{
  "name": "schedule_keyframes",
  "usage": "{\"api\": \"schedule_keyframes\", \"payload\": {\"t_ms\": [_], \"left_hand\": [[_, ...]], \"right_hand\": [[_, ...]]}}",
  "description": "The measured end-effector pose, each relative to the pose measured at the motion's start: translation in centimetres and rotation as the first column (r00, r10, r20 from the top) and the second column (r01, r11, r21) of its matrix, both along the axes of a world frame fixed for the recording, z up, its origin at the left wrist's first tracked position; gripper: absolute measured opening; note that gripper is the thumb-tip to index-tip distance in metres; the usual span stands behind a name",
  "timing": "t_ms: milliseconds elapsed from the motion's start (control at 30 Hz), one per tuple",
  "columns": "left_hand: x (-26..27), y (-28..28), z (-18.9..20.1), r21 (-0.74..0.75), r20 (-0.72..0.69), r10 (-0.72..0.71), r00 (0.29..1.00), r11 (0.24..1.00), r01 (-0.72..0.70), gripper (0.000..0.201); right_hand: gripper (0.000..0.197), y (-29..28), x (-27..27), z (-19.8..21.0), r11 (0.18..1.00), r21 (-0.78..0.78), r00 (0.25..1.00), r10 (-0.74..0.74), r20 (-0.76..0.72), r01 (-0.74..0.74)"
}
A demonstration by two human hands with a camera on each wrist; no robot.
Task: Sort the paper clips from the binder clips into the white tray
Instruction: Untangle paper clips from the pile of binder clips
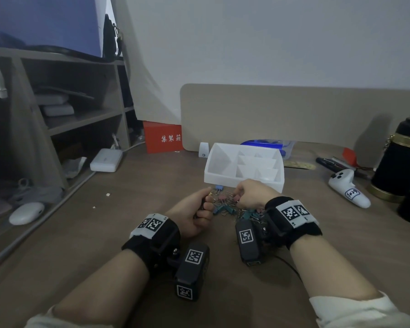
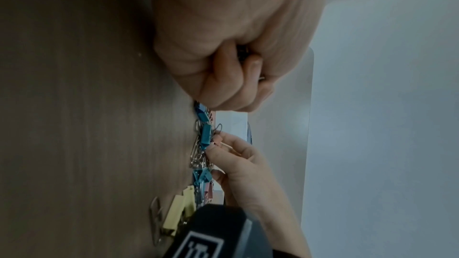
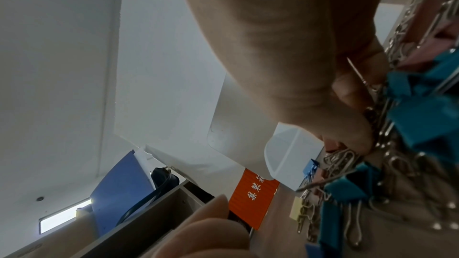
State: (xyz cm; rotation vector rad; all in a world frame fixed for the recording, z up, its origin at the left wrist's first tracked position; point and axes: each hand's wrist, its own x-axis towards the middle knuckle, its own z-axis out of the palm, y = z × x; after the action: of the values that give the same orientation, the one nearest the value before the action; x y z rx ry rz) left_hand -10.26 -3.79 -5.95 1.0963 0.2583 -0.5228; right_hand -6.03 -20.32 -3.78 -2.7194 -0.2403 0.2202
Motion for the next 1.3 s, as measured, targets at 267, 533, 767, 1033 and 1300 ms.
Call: {"api": "schedule_keyframes", "payload": {"t_ms": [267, 533, 767, 1033, 1300], "left_hand": [[-0.1, -0.1, 0.0, 0.016, 0.015, -0.001, 1.0, 1.0, 0.001, 0.041], [-0.3, -0.1, 0.2, 0.006, 0.018, -0.033, 0.999, 0.999, 0.032, 0.063], [-0.4, 0.0, 0.4, -0.014, -0.003, -0.023, 1.0, 1.0, 0.023, 0.065], [-0.2, 0.1, 0.3, -0.043, -0.021, -0.024, 0.999, 0.999, 0.024, 0.06], [-0.2, 0.1, 0.3, -0.041, -0.018, -0.03, 0.999, 0.999, 0.029, 0.054]], "right_hand": [[0.016, -0.4, -0.5, -0.5, 1.0, 0.026, 1.0, -0.006, -0.009, 0.006], [0.026, -0.5, -0.5, -0.5, 0.999, 0.032, 0.999, -0.012, 0.035, 0.011], [0.027, -0.6, -0.6, -0.4, 0.99, 0.127, 0.992, -0.073, 0.103, 0.06], [0.022, -0.8, -0.1, -0.5, 0.987, 0.13, 0.99, -0.111, 0.084, 0.099], [0.027, -2.1, 0.2, -0.3, 0.979, 0.005, 0.97, -0.204, 0.131, 0.206]]}}
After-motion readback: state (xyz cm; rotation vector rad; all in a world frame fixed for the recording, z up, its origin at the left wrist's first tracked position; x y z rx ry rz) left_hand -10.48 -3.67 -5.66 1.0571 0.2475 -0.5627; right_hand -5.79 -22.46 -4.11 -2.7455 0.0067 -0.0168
